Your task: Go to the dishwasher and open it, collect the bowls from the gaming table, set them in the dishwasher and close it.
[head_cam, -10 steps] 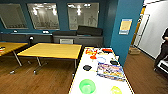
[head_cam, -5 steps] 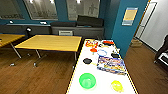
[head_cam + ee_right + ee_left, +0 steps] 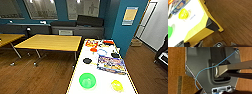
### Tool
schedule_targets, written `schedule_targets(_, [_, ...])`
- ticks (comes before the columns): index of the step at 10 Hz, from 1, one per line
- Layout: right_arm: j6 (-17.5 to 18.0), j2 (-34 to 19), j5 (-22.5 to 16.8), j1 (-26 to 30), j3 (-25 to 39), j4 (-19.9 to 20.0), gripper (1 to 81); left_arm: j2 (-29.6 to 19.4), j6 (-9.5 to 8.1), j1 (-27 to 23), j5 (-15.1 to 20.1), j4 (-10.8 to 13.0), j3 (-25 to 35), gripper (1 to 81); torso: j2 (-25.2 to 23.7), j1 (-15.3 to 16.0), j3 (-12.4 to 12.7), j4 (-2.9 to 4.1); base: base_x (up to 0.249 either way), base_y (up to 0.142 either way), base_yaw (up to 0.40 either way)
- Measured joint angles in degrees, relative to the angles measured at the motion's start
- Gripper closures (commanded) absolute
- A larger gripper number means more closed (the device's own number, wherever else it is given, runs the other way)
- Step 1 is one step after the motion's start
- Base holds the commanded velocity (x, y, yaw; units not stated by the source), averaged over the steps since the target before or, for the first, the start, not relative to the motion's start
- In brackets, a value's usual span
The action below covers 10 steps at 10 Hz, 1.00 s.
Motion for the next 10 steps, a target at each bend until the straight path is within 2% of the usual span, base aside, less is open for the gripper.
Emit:
schedule_targets(2, [1.5, 0.3, -0.1, 6.3, -0.3, 0.4, 1.0, 0.0, -0.02, 0.0, 0.0, 0.0, 0.0, 1.0, 0.0, 0.0, 0.0, 0.0, 0.0, 0.0, 0.0])
schedule_targets(4, [3.3, 0.8, -3.4, 13.7, -0.3, 1.1, 1.0, 0.0, -0.02, 0.0, 0.0, 0.0, 0.0, 1.0, 0.0, 0.0, 0.0, 0.0, 0.0, 0.0, 0.0])
schedule_targets(6, [4.9, 1.3, -9.8, 19.9, -1.1, 4.3, 1.0, 0.0, -0.02, 0.0, 0.0, 0.0, 0.0, 1.0, 0.0, 0.0, 0.0, 0.0, 0.0, 0.0, 0.0])
schedule_targets(8, [5.8, 2.3, -17.4, 24.9, -3.6, 9.4, 1.0, 0.1, -0.02, -0.5, 0.2, -0.1, 0.0, 1.0, 0.0, 0.0, -0.1, 0.0, 0.0, 0.0, 0.0])
schedule_targets(9, [6.3, 3.1, -20.2, 26.3, -6.3, 11.8, 1.0, 0.2, -0.04, -0.8, 0.2, -0.1, 0.0, 1.0, 0.0, 0.0, -0.1, 0.0, 0.0, 0.0, 0.0])
schedule_targets(10, [6.8, 3.9, -21.2, 27.3, -8.8, 13.5, 1.0, 0.2, -0.04, -1.0, 0.3, -0.1, 0.0, 1.0, 0.0, 0.0, -0.1, 0.0, 0.0, 0.0, 0.0])
